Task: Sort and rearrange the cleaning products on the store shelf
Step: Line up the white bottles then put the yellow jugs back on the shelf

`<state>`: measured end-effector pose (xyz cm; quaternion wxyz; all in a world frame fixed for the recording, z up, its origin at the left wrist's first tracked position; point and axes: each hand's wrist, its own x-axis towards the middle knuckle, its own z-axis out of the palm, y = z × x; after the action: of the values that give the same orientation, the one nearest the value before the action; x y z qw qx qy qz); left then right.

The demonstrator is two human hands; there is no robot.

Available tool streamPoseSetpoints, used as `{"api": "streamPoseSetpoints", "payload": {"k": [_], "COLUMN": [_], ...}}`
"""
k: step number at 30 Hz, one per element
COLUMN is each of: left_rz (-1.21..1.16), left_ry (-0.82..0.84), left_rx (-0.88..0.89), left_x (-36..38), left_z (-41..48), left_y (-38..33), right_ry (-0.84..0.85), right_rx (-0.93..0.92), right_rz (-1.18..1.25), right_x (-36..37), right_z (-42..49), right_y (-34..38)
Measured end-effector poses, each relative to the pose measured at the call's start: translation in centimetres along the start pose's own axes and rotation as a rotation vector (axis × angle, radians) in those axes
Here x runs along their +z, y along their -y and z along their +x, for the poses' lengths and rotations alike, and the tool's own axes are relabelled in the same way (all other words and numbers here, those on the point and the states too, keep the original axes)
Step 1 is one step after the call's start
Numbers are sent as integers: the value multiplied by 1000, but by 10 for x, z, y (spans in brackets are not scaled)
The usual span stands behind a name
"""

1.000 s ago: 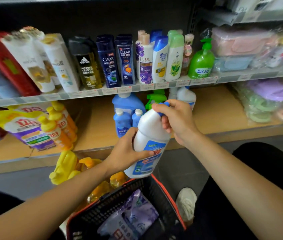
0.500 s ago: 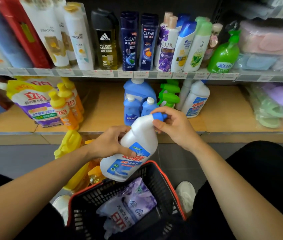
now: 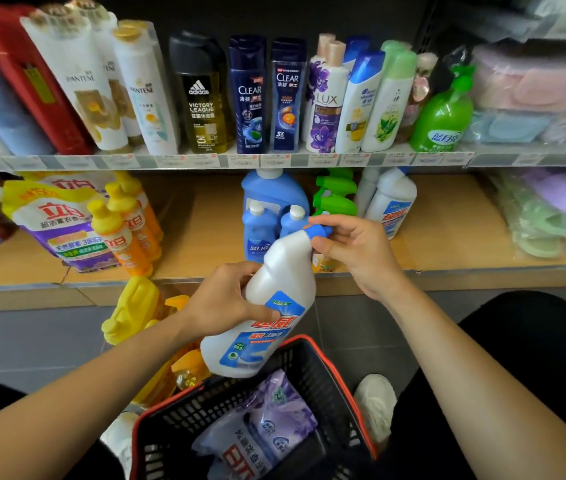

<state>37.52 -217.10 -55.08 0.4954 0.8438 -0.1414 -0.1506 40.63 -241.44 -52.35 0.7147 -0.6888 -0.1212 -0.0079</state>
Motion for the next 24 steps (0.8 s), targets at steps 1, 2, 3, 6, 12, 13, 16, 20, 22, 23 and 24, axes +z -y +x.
{"api": "streamPoseSetpoints", "payload": {"k": [1, 2, 3, 6, 12, 13, 16, 20, 22, 23, 24], "left_rz": [77, 158, 236, 415, 459, 443, 311, -40, -200, -251, -297], "left_ry": [-38, -75, -113, -229, -305, -304, -274, -237, -228, -229, -229], "left_rx": [15, 35, 61, 159, 207, 201, 146, 63, 34, 27, 22], "left_x": [1, 1, 1, 1, 4, 5, 5, 5, 4, 2, 1], "left_z": [0, -1, -1, 0, 9, 11, 15, 20, 20, 20, 20], "left_y": [-1, -2, -3, -10, -21, -21, -21, -22, -26, -29, -32], "right_ry": [-6, -16, -29, -68, -211, -238, -259, -214, -146, -92, -29], "right_rx": [0, -1, 1, 22, 136, 153, 154, 160, 223, 253, 281], "right_rz": [40, 89, 146, 319, 534, 571, 607, 311, 135, 102, 90], "right_x": [0, 0, 1, 2, 0, -1, -3, -7, -6, -5, -2], "right_z": [1, 1, 1, 1, 6, 6, 7, 1, -4, -7, -10], "right_y": [1, 1, 2, 4, 8, 8, 6, 0, -5, -8, -9]}}
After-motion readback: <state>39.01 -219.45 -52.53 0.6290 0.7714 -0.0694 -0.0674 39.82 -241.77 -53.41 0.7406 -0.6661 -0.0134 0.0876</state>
